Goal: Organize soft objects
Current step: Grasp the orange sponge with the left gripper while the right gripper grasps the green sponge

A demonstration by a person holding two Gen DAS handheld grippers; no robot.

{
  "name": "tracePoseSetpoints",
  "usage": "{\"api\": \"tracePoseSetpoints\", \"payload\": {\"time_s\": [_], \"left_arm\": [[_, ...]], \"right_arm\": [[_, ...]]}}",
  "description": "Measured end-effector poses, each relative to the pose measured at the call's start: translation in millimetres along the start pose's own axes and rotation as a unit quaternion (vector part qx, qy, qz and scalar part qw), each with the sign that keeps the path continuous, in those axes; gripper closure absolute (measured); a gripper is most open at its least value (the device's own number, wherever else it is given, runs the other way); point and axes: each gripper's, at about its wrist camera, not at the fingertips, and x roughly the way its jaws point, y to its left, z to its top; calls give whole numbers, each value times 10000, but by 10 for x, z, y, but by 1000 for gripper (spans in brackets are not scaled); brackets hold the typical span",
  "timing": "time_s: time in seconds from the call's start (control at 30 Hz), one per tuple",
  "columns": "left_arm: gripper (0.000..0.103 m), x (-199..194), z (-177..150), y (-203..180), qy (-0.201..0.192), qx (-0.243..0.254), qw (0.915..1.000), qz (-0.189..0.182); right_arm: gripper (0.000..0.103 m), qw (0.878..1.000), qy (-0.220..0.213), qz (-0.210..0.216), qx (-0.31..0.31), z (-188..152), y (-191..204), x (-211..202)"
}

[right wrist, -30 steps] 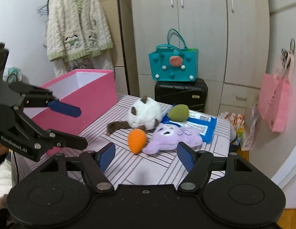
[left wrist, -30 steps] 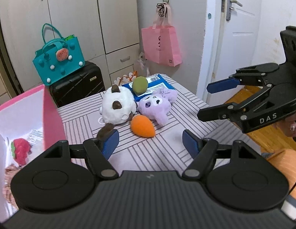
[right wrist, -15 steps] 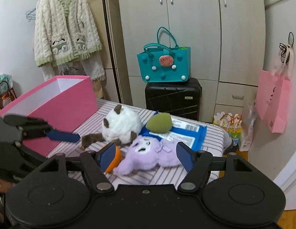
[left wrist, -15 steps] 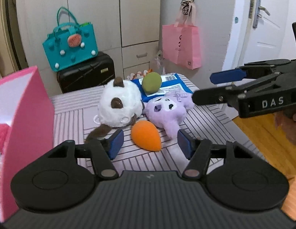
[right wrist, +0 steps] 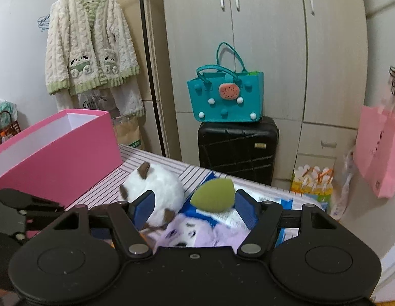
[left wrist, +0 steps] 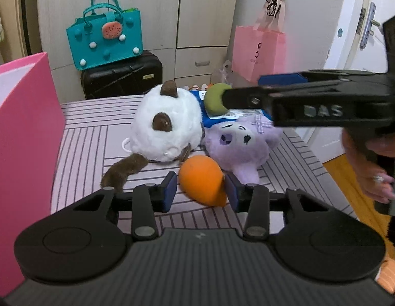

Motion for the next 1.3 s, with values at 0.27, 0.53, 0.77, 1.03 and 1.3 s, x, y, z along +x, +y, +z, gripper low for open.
{"api": "tracePoseSetpoints", "payload": {"time_s": [0.27, 0.53, 0.77, 1.03, 1.3], "left_arm": [[66, 31, 7, 50, -62, -155, 9997, -160], [66, 59, 18, 58, -91, -166, 9996, -195], [63, 111, -4, 82, 168, -351, 9986, -357], [65, 139, -25, 83, 83, -381, 9986, -367], [68, 107, -48, 92, 38, -428, 9983, -399]], "right_arm": [[29, 9989, 83, -86, -463, 10, -109, 290], [29, 9990, 219, 39, -387, -16, -191, 497], [50, 9991, 339, 83, -237, -91, -209, 560], [51, 9995, 218, 74, -233, -131, -110, 305], [51, 9993, 349, 48, 91, -172, -17, 69]]}}
